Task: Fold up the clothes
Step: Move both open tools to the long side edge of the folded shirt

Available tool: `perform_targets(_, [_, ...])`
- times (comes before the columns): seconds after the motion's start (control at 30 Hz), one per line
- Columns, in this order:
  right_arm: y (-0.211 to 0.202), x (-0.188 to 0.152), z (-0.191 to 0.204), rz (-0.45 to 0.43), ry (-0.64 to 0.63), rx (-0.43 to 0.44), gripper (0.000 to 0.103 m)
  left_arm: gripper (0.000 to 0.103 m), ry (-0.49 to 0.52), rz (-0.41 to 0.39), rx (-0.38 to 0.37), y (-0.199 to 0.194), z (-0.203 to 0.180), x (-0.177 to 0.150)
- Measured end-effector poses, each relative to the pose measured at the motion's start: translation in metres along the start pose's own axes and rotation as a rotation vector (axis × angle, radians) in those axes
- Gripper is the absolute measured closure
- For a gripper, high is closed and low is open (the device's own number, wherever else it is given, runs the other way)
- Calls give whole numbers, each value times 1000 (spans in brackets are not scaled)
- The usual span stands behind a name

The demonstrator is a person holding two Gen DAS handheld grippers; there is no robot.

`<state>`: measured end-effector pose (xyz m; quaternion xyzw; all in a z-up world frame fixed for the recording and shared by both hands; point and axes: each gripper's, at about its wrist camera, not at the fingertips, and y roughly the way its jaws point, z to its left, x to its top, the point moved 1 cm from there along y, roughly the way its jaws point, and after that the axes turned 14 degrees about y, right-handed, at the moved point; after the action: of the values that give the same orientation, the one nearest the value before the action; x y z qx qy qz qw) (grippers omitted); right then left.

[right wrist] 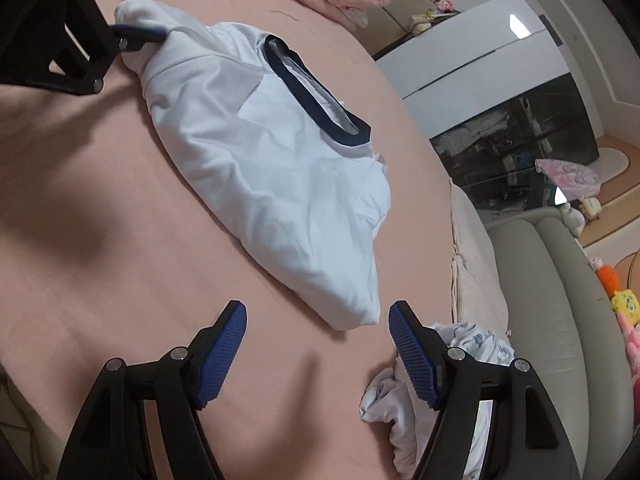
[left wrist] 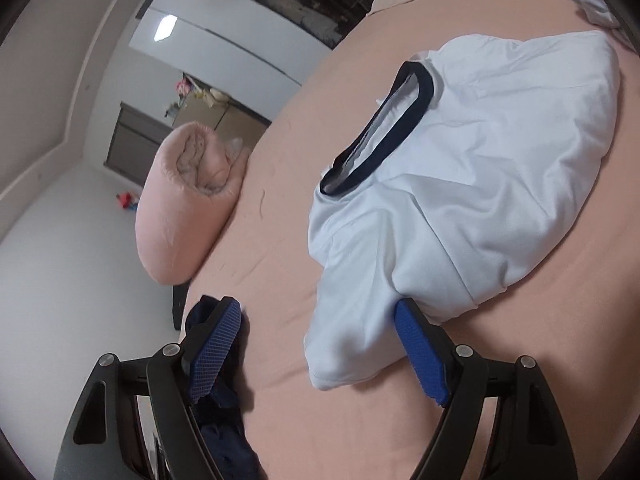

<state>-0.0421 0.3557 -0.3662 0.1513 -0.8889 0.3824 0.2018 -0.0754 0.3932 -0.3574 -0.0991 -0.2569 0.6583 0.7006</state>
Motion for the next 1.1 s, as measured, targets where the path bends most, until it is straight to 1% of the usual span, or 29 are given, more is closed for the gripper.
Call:
perform_targets(0.07, [2,1,2,-11,-21,-12,30,24,6,-38,3,-3,1,-2])
perform_targets(0.17, [0,3,7,-69,-67,5,30,24,49,-90,3,-5,-3,-5])
perform_targets(0.3, [4,7,15,-115,-141,2,30,24,206,-138,33,-9,-28,-7])
perform_targets(0.37, [9,9,19,-117,-164,18,30,24,291,-148,36,-10,-43,-8])
perform_targets(0.4, [11,9,22,-119,-178,31,30,24,316,-152,39,-11,-48,-9])
perform_targets(0.47, [14,7,29,-130,-217,23,30,24,360,-161,47,-13,-56,-9])
perform_targets(0.53, [17,5,36,-141,-255,15,29,24,356,-158,40,-12,-55,-7])
perform_targets(0.63, [17,6,38,-161,-272,1,29,24,357,-154,36,-12,-53,-7])
perform_targets(0.77, [25,11,35,-188,-274,-34,29,24,389,-144,118,-7,-57,-6])
perform_targets(0.8, [27,12,34,-181,-267,-30,29,24,394,-139,128,-5,-57,-5])
perform_targets(0.9, [35,17,31,-169,-250,-10,29,24,398,-137,122,-1,-56,-4])
perform_targets(1.0, [34,15,31,-193,-266,3,29,24,414,-143,157,3,-54,-4])
perform_targets(1.1, [34,12,31,-210,-274,5,29,24,433,-131,184,12,-53,-4])
